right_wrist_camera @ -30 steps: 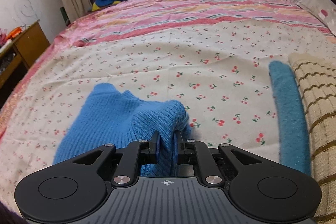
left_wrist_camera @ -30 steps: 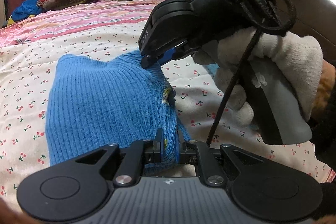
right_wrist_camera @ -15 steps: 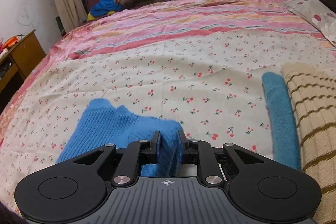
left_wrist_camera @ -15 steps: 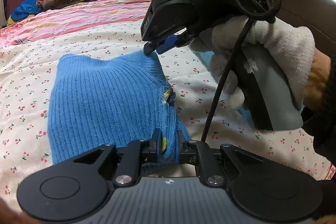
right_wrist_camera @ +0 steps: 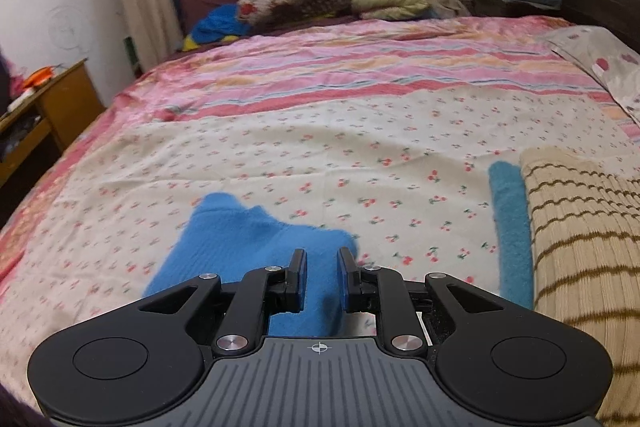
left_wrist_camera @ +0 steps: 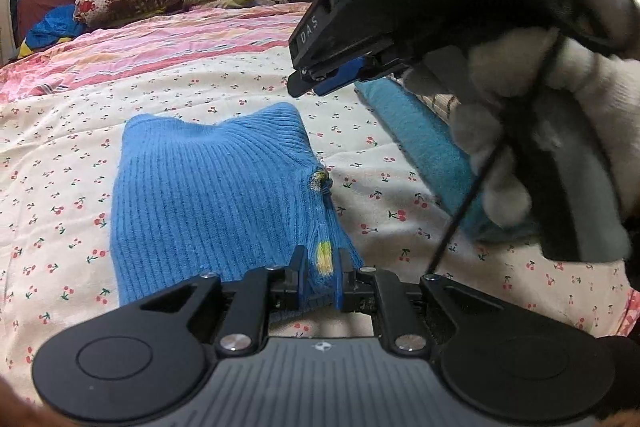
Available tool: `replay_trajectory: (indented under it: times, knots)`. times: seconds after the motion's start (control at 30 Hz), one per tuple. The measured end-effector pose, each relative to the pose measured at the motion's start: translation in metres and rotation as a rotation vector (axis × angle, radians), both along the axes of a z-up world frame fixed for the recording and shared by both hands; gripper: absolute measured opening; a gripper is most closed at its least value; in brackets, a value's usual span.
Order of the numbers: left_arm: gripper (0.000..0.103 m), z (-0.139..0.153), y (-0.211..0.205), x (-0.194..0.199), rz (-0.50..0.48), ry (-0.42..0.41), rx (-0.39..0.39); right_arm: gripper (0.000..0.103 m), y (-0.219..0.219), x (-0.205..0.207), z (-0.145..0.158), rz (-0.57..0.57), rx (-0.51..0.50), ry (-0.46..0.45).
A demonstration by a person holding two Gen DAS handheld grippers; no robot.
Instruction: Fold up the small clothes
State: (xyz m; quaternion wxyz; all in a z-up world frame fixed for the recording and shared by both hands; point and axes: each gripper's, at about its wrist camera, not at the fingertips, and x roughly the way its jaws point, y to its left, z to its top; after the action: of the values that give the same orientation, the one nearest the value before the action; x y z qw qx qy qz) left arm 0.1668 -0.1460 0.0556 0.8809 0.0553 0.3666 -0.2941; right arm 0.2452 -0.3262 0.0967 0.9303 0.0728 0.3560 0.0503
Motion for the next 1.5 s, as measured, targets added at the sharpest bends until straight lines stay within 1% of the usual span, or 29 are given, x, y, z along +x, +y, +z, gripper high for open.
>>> replay_trajectory:
  times: [0.2,0.37,0.47,0.57,0.8,1.03,1.13,1.23,1.3,1.37,1.5]
  knots:
    - [0.018,0.002,0.006,-0.004,0.007,-0.008,0.003,0.018,0.018,-0.026,-0.003,0.106,-0.018,0.009]
    - [0.018,0.003,0.011,-0.008,0.011,-0.013,0.009,0.018,0.027,-0.035,-0.021,0.174,-0.054,0.065]
    - [0.018,0.003,0.016,-0.009,0.019,-0.017,0.013,0.018,0.028,-0.038,-0.035,0.178,-0.085,0.1]
    - [0.018,0.003,0.021,-0.008,0.032,-0.018,0.019,0.018,0.028,-0.041,-0.044,0.17,-0.114,0.116]
    - [0.018,0.003,0.043,-0.004,0.076,-0.03,0.031,0.018,0.024,-0.048,-0.052,0.159,-0.145,0.133]
    - [0.019,-0.003,0.079,0.011,0.169,-0.022,0.027,0.018,0.008,-0.06,-0.046,0.105,-0.081,0.127]
    - [0.019,-0.007,0.089,0.019,0.202,-0.005,0.007,0.018,0.002,-0.062,-0.049,0.074,-0.066,0.138]
    - [0.019,-0.01,0.092,0.025,0.214,-0.001,-0.011,0.02,-0.004,-0.066,-0.047,0.049,-0.002,0.136]
    - [0.019,-0.01,0.094,0.028,0.218,-0.002,-0.02,0.021,-0.007,-0.07,-0.044,0.047,0.068,0.13]
    - [0.019,-0.01,0.096,0.03,0.218,-0.002,-0.027,0.021,-0.007,-0.075,-0.043,0.047,0.117,0.125]
    - [0.019,-0.013,0.097,0.034,0.226,0.014,-0.043,0.023,0.002,-0.077,-0.041,0.067,0.147,0.111]
